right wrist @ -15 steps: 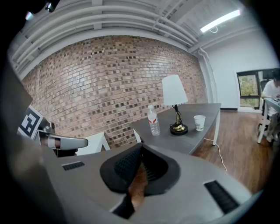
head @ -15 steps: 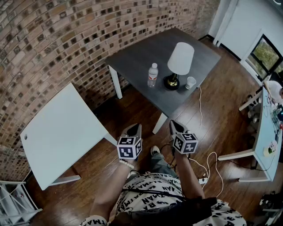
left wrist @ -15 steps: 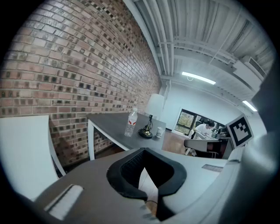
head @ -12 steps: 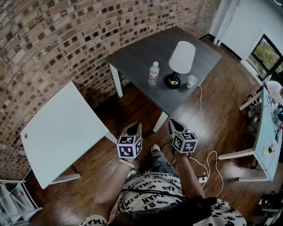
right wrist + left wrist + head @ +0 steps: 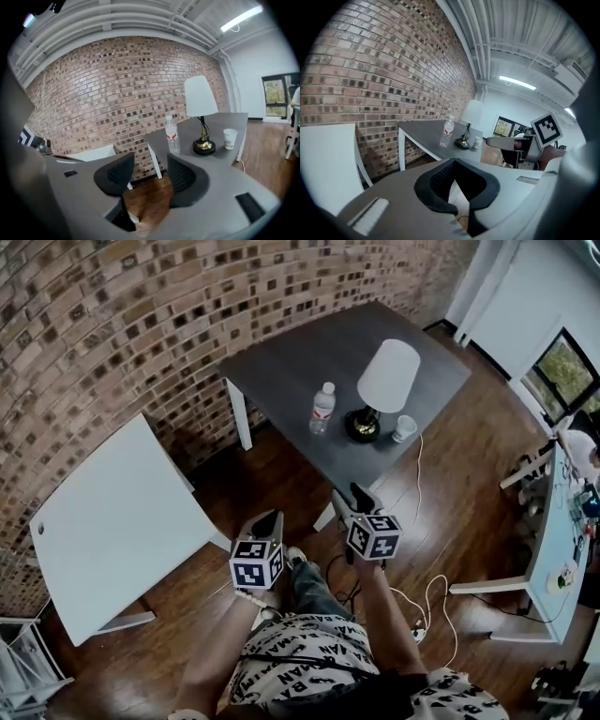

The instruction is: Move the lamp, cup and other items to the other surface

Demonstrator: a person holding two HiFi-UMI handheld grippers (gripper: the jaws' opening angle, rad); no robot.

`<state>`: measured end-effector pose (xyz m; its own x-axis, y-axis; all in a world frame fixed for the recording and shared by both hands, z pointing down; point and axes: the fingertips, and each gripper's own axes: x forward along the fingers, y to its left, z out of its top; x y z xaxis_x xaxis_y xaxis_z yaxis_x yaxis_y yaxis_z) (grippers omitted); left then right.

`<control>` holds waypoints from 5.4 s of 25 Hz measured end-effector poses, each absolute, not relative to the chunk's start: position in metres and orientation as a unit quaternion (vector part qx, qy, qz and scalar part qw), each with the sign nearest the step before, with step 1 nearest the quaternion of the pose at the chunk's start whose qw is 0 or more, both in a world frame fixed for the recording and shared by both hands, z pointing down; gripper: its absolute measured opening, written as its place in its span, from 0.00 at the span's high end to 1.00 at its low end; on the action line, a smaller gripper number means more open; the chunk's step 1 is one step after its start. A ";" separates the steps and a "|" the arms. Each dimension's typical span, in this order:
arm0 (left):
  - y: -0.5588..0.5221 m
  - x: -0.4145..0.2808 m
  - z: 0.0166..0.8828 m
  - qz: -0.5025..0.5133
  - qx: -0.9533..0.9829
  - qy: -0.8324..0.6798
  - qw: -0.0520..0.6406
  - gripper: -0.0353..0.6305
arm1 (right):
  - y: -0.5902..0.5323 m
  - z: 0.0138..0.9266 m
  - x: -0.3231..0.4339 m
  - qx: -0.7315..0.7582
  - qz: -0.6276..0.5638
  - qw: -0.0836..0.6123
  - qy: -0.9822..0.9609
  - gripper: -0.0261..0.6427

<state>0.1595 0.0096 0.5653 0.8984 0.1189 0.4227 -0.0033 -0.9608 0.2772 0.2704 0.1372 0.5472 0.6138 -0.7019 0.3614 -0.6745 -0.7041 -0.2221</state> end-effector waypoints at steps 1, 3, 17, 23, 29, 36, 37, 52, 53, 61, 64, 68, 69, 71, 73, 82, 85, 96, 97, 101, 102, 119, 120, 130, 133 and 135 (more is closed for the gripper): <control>0.004 0.166 0.563 0.222 0.965 0.025 0.135 0.94 | 0.129 0.540 0.285 -0.898 -0.206 0.030 0.387 0.61; -0.007 0.181 0.560 0.217 0.967 0.015 0.133 0.94 | 0.113 0.527 0.318 -0.900 -0.188 0.025 0.392 0.61; -0.075 0.273 0.559 0.216 0.964 -0.055 0.143 0.94 | 0.029 0.516 0.506 -0.899 -0.169 -0.067 0.398 0.56; -0.088 0.295 0.566 0.222 0.961 -0.070 0.149 0.94 | 0.011 0.531 0.530 -0.888 -0.184 -0.079 0.413 0.56; -0.090 0.308 0.569 0.225 0.960 -0.073 0.151 0.94 | 0.004 0.541 0.536 -0.880 -0.196 -0.087 0.424 0.62; -0.098 0.299 0.570 0.222 0.958 -0.091 0.156 0.94 | -0.002 0.533 0.533 -0.871 -0.194 -0.101 0.440 0.71; -0.100 0.295 0.570 0.221 0.958 -0.096 0.158 0.94 | -0.005 0.529 0.530 -0.868 -0.191 -0.104 0.447 0.71; -0.182 0.128 0.569 0.196 0.923 -0.270 0.192 0.94 | -0.178 0.497 0.352 -0.744 -0.150 -0.123 0.640 0.71; -0.188 0.110 0.569 0.193 0.918 -0.285 0.195 0.94 | -0.193 0.498 0.331 -0.730 -0.148 -0.125 0.655 0.71; -0.222 -0.023 0.576 0.177 0.875 -0.394 0.218 0.94 | -0.289 0.499 0.159 -0.616 -0.132 -0.141 0.764 0.71; -0.229 -0.066 0.579 0.167 0.858 -0.432 0.222 0.94 | -0.315 0.499 0.100 -0.575 -0.126 -0.146 0.795 0.71; -0.233 -0.119 0.583 0.162 0.837 -0.469 0.231 0.94 | -0.341 0.506 0.032 -0.533 -0.122 -0.153 0.823 0.71; -0.234 -0.131 0.582 0.160 0.831 -0.478 0.234 0.94 | -0.346 0.508 0.017 -0.524 -0.123 -0.155 0.829 0.71; -0.236 -0.152 0.582 0.154 0.821 -0.495 0.239 0.94 | -0.356 0.512 -0.012 -0.505 -0.125 -0.159 0.839 0.71; -0.236 -0.171 0.583 0.150 0.813 -0.507 0.242 0.94 | -0.364 0.514 -0.038 -0.490 -0.124 -0.164 0.847 0.71; -0.233 -0.228 0.587 0.139 0.793 -0.534 0.256 0.94 | -0.389 0.528 -0.121 -0.447 -0.112 -0.190 0.867 0.71; -0.234 -0.237 0.587 0.136 0.791 -0.537 0.259 0.94 | -0.392 0.534 -0.135 -0.441 -0.113 -0.196 0.868 0.71; -0.228 -0.254 0.590 0.135 0.792 -0.532 0.265 0.94 | -0.388 0.545 -0.152 -0.447 -0.101 -0.206 0.865 0.71; -0.227 -0.254 0.590 0.135 0.793 -0.531 0.266 0.94 | -0.388 0.544 -0.152 -0.448 -0.099 -0.208 0.864 0.70; -0.225 -0.252 0.589 0.132 0.794 -0.530 0.266 0.94 | -0.387 0.549 -0.150 -0.450 -0.096 -0.219 0.861 0.66; -0.225 -0.252 0.590 0.131 0.795 -0.529 0.267 0.94 | -0.387 0.551 -0.149 -0.450 -0.097 -0.222 0.860 0.63; -0.229 -0.194 0.571 0.128 0.854 -0.439 0.247 0.94 | -0.301 0.527 -0.036 -0.574 -0.149 -0.155 0.790 0.58; -0.229 -0.184 0.570 0.129 0.860 -0.429 0.245 0.94 | -0.291 0.531 -0.021 -0.588 -0.156 -0.152 0.779 0.58; -0.177 -0.042 0.566 0.158 0.927 -0.255 0.227 0.94 | -0.139 0.550 0.112 -0.724 -0.212 -0.120 0.645 0.58; -0.150 0.011 0.564 0.169 0.942 -0.187 0.220 0.94 | -0.086 0.551 0.153 -0.767 -0.222 -0.107 0.592 0.58; -0.134 0.044 0.561 0.173 0.949 -0.155 0.213 0.94 | -0.056 0.553 0.178 -0.787 -0.230 -0.098 0.565 0.58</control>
